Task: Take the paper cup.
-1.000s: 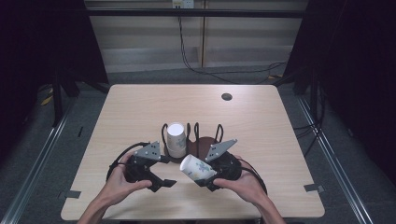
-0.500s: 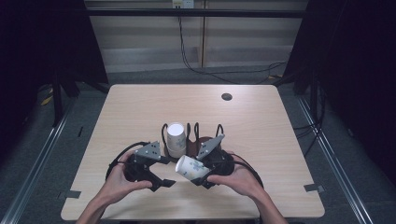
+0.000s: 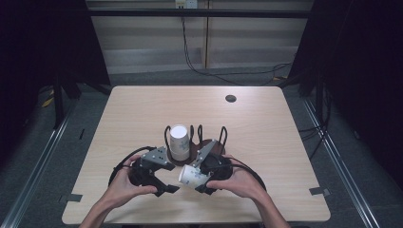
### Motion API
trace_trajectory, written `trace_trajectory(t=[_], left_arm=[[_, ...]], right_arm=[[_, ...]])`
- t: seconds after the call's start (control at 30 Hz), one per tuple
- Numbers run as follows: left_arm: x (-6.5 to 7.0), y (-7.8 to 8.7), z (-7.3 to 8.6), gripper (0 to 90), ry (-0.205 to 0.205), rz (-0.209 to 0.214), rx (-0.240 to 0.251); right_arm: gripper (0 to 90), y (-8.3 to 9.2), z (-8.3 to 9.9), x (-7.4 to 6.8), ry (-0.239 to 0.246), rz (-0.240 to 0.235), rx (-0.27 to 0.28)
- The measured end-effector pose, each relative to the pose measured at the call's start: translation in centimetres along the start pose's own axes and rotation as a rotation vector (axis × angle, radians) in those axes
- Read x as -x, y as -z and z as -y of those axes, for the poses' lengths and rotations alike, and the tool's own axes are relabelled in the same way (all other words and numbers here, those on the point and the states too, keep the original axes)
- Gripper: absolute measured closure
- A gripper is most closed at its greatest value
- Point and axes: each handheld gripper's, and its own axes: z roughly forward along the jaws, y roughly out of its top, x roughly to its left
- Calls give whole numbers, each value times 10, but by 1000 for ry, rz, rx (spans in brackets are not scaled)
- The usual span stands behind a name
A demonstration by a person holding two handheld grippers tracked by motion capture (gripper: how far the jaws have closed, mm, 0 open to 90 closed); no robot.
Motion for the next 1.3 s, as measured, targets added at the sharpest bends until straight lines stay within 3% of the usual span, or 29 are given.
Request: trace_trajectory(t=[0.43,0.73,0.9,1.3], left_arm=[[-2,-10,-1,199,6,24,-67],[0,-10,-4,221,4,63,-60],[-1,-9,-3,285,-6,84,-67],[1,-10,-5,295,-29,87,-68]], right_arm=[[329,-3,-5,-9,61,0,-23],[329,-5,-9,-15,83,-15,-29],[328,-9,-12,-18,107,-27,-25],[325,-10,-17,-25,127,-33,-15]])
